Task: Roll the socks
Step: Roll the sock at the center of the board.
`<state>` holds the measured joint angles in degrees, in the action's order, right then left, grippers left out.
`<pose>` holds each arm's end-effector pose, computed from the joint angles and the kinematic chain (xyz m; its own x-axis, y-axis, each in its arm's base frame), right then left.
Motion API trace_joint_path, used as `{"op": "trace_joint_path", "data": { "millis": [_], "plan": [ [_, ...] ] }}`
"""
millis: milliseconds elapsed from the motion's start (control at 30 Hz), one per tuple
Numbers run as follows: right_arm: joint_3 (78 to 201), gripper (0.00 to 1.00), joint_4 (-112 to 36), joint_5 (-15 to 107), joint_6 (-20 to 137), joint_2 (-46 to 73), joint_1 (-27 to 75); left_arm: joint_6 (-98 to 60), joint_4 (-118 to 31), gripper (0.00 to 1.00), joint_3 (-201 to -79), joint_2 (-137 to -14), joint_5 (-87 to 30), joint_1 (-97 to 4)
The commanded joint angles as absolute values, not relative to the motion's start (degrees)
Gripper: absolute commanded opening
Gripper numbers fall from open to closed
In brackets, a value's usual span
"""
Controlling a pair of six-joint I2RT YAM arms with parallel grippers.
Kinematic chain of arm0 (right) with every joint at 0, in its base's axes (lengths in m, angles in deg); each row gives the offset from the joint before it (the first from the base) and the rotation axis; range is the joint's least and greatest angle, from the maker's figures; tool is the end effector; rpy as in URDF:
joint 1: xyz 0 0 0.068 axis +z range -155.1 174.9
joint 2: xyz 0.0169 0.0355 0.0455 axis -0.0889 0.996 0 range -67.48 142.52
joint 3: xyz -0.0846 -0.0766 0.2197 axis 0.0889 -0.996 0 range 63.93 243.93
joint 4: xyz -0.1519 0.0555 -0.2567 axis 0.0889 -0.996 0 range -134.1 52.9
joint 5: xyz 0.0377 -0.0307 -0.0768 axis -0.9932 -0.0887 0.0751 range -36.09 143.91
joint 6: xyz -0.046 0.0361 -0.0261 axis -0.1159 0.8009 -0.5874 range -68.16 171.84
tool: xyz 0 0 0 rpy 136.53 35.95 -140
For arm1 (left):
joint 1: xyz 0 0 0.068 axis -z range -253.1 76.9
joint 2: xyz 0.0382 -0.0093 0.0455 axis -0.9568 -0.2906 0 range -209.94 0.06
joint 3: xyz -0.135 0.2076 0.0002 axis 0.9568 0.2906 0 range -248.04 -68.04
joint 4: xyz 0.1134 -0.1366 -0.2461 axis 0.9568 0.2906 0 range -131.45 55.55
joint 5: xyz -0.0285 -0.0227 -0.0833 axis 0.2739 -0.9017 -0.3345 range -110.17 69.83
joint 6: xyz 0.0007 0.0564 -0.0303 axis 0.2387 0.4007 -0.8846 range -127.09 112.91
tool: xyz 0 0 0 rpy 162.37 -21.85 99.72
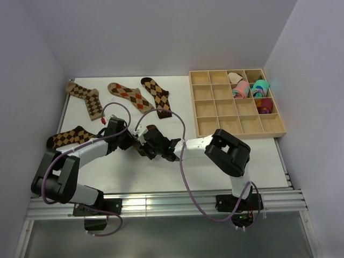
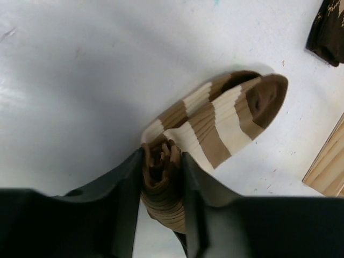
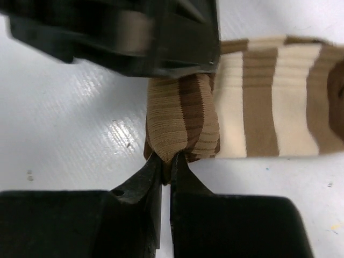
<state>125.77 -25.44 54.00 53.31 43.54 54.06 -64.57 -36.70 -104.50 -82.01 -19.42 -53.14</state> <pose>0.2246 0.3758 0.0805 -0.3342 -0.5095 -0.7929 -0.8496 0.5271 0.0194 0.2928 -0.1058 0.0892 -0.6704 -0.6534 -0.3515 -0.4308 0.7285 -0.5326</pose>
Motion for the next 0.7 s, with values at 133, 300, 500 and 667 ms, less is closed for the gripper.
{"op": "trace_joint_path", "data": {
  "millis": [133,300,500,667],
  "plan": [
    [124.57,0.0,-29.97,33.54,65.71,44.49,47.21,-67.3,-35.39,0.63,-101.09,-74.22,-18.41,-52.8],
    [129.22,0.0,-33.75,21.05,69.94,47.92,42.72,-67.65,-38.19,0.75,-97.23,-69.13,-17.89,-52.71],
    [135.9,0.0,-41.66,13.13,68.63,52.31,40.17,-68.18,-43.38,0.75,-93.18,-66.48,-19.29,-52.8],
    [140.21,0.0,-47.2,10.58,67.75,54.95,39.02,-68.35,-44.79,0.73,-92.73,-68.76,-19.47,-52.71]
  ]
}}
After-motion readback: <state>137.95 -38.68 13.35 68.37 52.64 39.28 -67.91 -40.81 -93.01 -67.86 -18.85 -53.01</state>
